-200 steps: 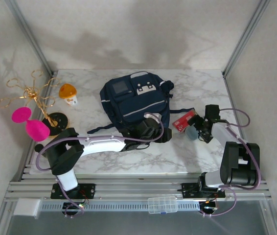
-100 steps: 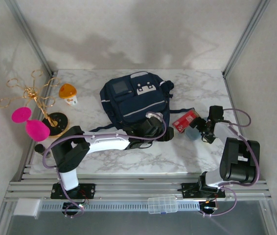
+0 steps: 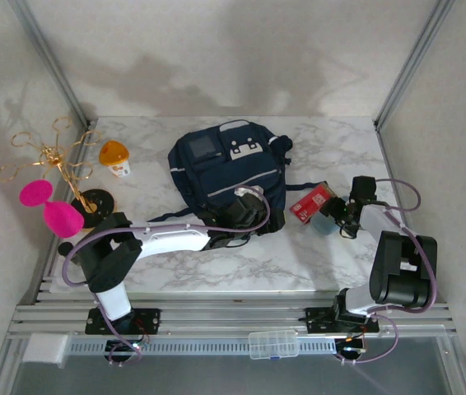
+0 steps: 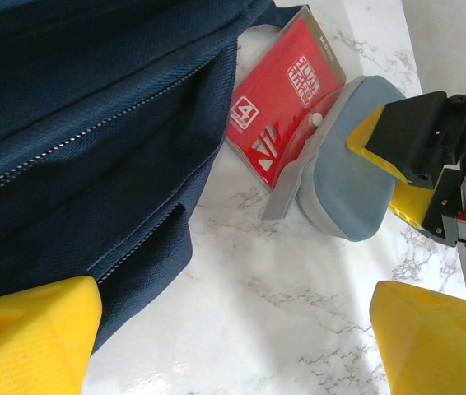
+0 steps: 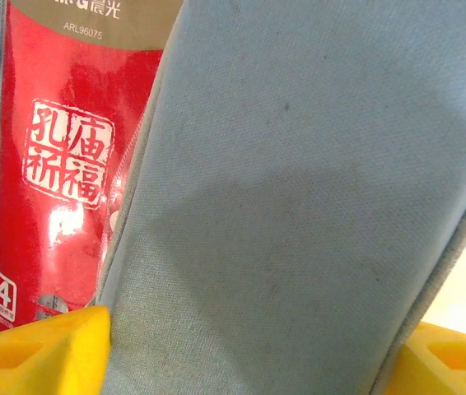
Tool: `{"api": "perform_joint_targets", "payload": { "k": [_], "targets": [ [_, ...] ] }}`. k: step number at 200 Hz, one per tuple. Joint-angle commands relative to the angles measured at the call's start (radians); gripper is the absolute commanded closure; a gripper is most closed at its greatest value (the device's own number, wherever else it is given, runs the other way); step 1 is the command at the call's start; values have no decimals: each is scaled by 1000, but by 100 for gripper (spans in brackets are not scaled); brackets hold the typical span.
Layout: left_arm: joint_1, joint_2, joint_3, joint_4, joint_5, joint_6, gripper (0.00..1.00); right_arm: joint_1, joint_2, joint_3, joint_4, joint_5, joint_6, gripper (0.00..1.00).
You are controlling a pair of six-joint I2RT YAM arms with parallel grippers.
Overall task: Pack the student bag
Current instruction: Pick up the glasses case from the middle-right of the table.
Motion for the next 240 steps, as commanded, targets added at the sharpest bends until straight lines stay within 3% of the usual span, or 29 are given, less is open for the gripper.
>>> {"api": "perform_joint_targets", "payload": {
  "k": [1,88,123,182,213,240],
  "targets": [
    [13,-27,-18,7,-20,-15,15,6,-1,0,-7,-41,-30,27],
    [27,-54,-53,31,-11,-29,13,-10,-47,25,30,-238,2,42],
    [35,-56,-60,29,-6,-36,13,-39,-28,16,79,-338,35,53],
    [43,-68,-60,25,-2,-22,12,-64,-9,15,135,-401,72,71],
    [44,-90,-37,-13,-4,31,12,-84,-12,9,156,-452,92,79],
    [50,-138,11,-91,-40,191,12,-99,-44,13,151,-509,101,83]
  ]
}}
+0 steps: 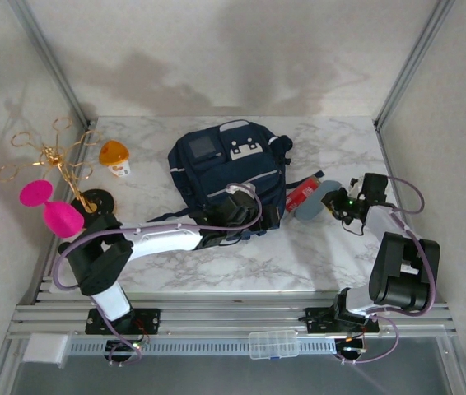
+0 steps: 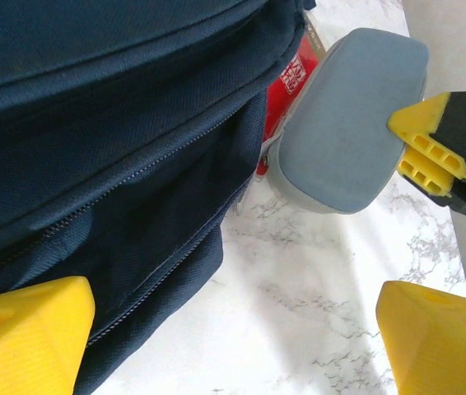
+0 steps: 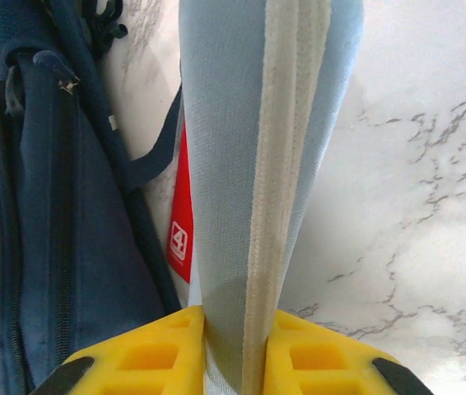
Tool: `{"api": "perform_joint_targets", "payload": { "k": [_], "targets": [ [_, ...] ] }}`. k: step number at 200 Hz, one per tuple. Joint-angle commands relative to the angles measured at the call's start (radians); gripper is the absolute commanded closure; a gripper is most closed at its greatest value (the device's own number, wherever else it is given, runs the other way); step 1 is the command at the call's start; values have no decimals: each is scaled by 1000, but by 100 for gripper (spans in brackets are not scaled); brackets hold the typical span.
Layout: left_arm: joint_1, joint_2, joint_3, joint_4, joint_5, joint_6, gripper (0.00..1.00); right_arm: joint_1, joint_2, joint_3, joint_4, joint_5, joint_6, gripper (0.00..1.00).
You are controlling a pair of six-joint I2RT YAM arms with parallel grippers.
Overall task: Pack the student bag
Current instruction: Pick up the glasses case from the middle-right of the table, then open the student bag at the center of the table.
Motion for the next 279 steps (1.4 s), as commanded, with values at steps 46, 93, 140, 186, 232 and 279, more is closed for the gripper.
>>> {"api": "perform_joint_targets", "payload": {
  "k": [46,93,140,186,232,279],
  "targets": [
    [23,-37,207,-357,-193,540,26,-20,-124,32,-101,-63,-21,87],
    [20,89,269,-422,-316,785,22,-20,-227,37,-148,-84,-3,87],
    [30,197,338,-372,-377,865,19,-20,-248,50,-170,-107,-8,87],
    [82,261,407,-375,-386,866,22,-20,-271,42,-165,-108,-3,87],
    [142,241,422,-391,-304,879,34,-20,-278,47,-173,-126,-2,87],
    [169,234,433,-390,-230,879,57,-20,-281,68,-191,-141,-8,87]
  ]
}}
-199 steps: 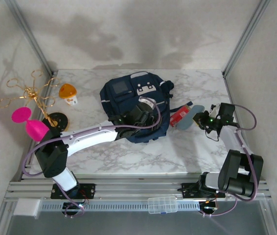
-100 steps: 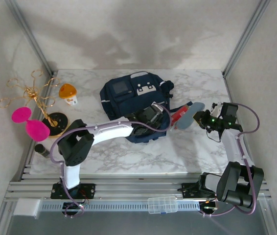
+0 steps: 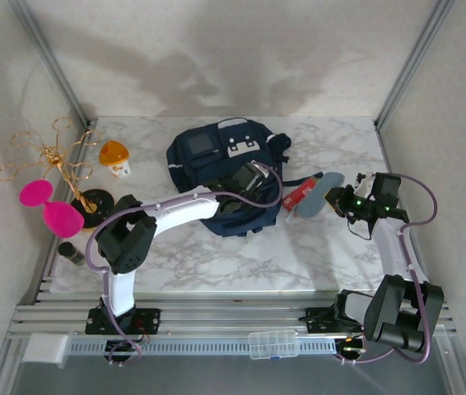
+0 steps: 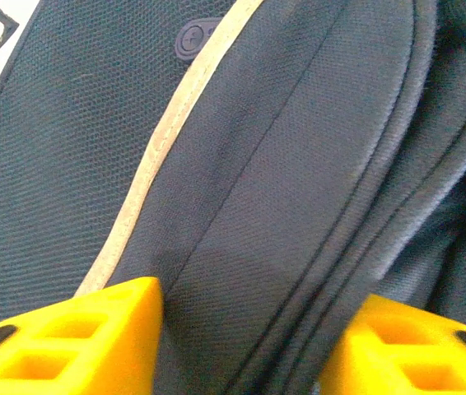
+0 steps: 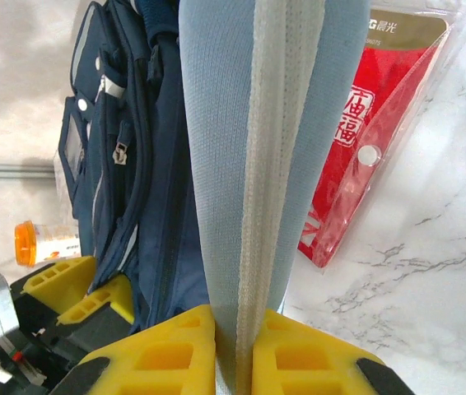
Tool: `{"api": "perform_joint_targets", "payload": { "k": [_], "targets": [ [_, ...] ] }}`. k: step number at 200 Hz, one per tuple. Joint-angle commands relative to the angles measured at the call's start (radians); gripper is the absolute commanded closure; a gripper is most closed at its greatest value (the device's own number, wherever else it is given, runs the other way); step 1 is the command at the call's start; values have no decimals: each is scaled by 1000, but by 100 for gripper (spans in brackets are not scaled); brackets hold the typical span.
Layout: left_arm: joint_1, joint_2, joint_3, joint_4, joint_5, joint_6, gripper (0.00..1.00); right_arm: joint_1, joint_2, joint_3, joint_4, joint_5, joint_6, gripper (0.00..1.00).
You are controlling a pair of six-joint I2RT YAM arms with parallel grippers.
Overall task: Pack the student bag
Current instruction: Open the student bag at the center of the table.
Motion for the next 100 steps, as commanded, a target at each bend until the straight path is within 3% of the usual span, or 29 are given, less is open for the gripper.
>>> {"api": "perform_joint_targets", "payload": {
  "k": [1,30,100],
  "targets": [
    [40,-19,43,-15,3,2,57,-5,-20,48,-24,-45,-8,87],
    [47,-29,47,-18,87,4,45,-4,-28,46,-26,-47,-7,87],
    [56,49,180,-31,136,-36,48,-5,-18,26,4,-60,3,87]
  ]
}}
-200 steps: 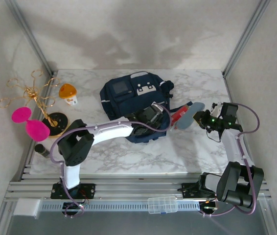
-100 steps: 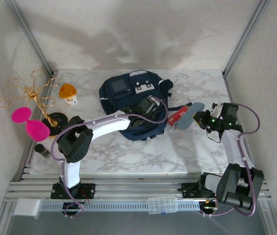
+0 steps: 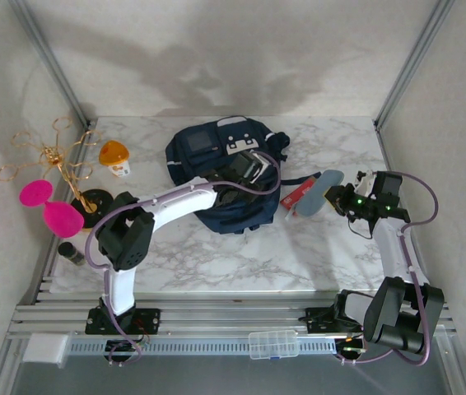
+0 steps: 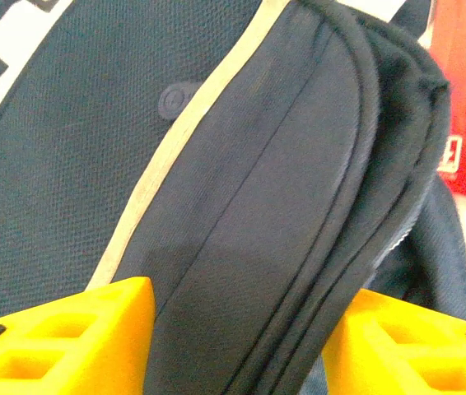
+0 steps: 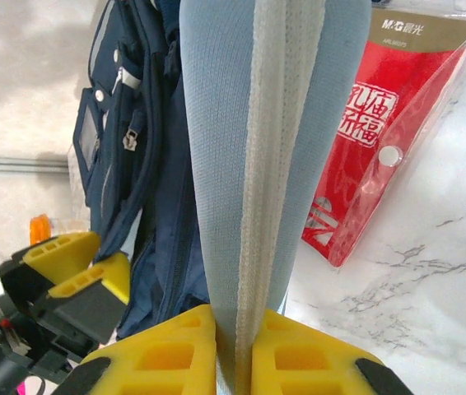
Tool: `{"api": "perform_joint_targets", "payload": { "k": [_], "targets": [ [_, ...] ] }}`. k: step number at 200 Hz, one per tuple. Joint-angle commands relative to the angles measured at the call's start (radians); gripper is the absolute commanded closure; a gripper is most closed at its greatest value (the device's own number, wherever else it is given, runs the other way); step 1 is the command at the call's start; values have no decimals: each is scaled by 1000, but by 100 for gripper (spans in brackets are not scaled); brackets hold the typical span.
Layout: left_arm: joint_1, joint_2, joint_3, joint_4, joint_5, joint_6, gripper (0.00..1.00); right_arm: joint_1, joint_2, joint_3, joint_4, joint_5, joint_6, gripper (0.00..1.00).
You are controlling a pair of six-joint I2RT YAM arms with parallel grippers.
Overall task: Pack the student bag
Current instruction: Open the student bag at the center of the table.
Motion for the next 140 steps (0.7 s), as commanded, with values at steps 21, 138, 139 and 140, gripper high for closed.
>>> {"api": "perform_joint_targets", "payload": {
  "k": [21,138,139,140],
  "targets": [
    [16,50,102,-14,33,-20,52,-5,-10,10,5,-34,-2,87],
    [-29,-96,131,-81,-40,-292,100,38,-42,64,6,-141,22,87],
    [-30,-99,132,-81,-42,-298,100,40,-43,64,7,-143,24,87],
    [-31,-101,131,-80,-43,-304,100,43,-42,64,9,-144,24,87]
  ]
}}
